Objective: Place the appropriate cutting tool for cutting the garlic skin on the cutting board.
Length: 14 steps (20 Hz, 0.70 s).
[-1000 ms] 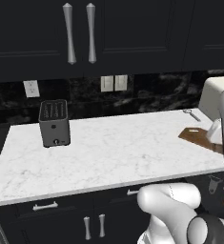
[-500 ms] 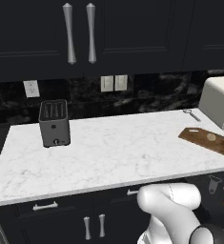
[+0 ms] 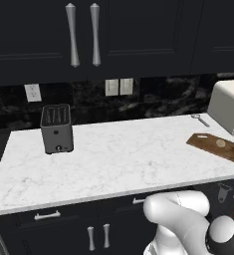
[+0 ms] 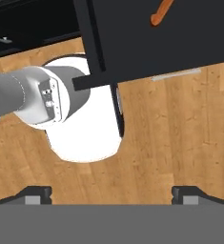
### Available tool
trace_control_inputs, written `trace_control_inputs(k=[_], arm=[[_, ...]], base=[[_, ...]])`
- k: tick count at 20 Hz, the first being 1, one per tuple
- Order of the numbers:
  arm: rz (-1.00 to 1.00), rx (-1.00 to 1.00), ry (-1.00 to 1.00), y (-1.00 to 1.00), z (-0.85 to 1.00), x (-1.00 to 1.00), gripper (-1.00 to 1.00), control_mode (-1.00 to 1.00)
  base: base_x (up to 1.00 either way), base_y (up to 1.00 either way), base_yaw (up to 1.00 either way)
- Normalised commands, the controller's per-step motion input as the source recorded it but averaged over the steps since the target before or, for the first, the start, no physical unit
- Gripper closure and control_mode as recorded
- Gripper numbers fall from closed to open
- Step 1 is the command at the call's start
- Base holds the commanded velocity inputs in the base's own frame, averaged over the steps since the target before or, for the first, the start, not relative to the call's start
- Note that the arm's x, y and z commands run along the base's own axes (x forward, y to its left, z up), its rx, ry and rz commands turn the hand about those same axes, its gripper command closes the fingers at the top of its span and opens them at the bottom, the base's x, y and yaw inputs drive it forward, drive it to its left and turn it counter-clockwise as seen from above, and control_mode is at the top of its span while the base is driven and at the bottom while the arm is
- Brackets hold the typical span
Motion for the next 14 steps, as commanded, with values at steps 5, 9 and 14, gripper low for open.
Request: trace_control_inputs(k=[5,9,14], arm=[[0.0,0.0,0.02,-0.33,-0.54,-0.02,-1.0,-1.0],[0.01,0.0,-0.06,-0.25,-0.33,0.1,-1.0,-1.0],[0.04,0.0,0.0,-0.34,-0.38,0.42,-1.0,-1.0]], base=[[0.0,0.0,0.0],[0.0,0.0,0.0],[0.0,0.0,0.0]])
